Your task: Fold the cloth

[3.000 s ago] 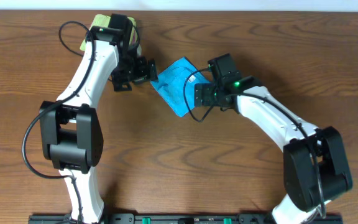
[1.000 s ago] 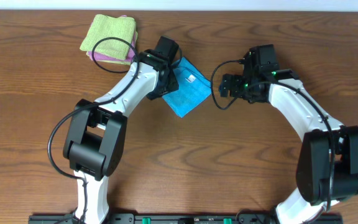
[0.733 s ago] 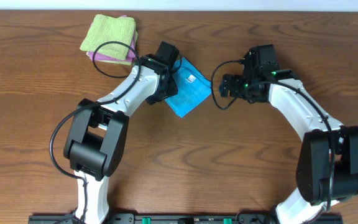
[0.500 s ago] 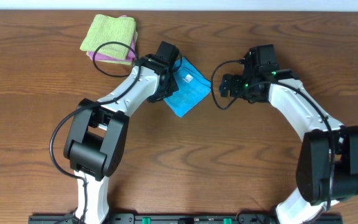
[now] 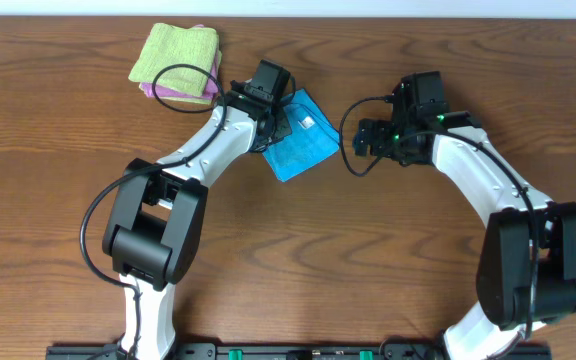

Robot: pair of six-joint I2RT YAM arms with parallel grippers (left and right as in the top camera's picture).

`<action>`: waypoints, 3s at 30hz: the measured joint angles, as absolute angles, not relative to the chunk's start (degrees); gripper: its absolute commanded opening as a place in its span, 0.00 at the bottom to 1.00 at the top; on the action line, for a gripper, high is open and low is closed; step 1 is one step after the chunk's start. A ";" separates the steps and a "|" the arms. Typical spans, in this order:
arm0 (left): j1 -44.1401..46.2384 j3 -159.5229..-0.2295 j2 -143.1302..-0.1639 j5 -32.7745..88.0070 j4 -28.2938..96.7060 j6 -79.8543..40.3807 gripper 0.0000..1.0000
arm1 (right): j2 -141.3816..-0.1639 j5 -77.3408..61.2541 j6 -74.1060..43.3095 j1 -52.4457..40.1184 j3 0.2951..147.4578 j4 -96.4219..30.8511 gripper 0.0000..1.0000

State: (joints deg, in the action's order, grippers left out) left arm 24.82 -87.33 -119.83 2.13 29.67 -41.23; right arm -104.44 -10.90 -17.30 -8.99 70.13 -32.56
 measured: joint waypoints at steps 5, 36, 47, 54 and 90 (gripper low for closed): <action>24.82 -87.33 -119.83 2.13 28.01 -40.07 0.15 | -104.44 -10.92 -17.30 -8.99 70.13 -32.56 0.99; 24.56 -91.77 -119.83 -4.97 26.65 -29.65 0.65 | -104.40 -10.74 -17.19 -8.99 70.13 -31.94 0.99; 24.03 -92.75 -119.83 -1.26 40.82 -31.09 0.82 | -104.90 -20.73 -2.15 -8.99 70.15 -22.81 0.99; 21.63 -93.17 -119.83 2.31 41.85 -34.44 0.86 | -114.32 -33.56 4.43 -9.02 70.96 -18.50 0.99; 19.81 -93.27 -119.83 5.56 41.82 -39.66 0.95 | -121.32 -16.95 19.33 -17.69 78.67 -20.34 0.99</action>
State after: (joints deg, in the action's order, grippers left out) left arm 19.81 -93.27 -119.83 5.56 41.82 -39.66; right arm -121.32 -16.95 19.33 -17.69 78.67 -20.34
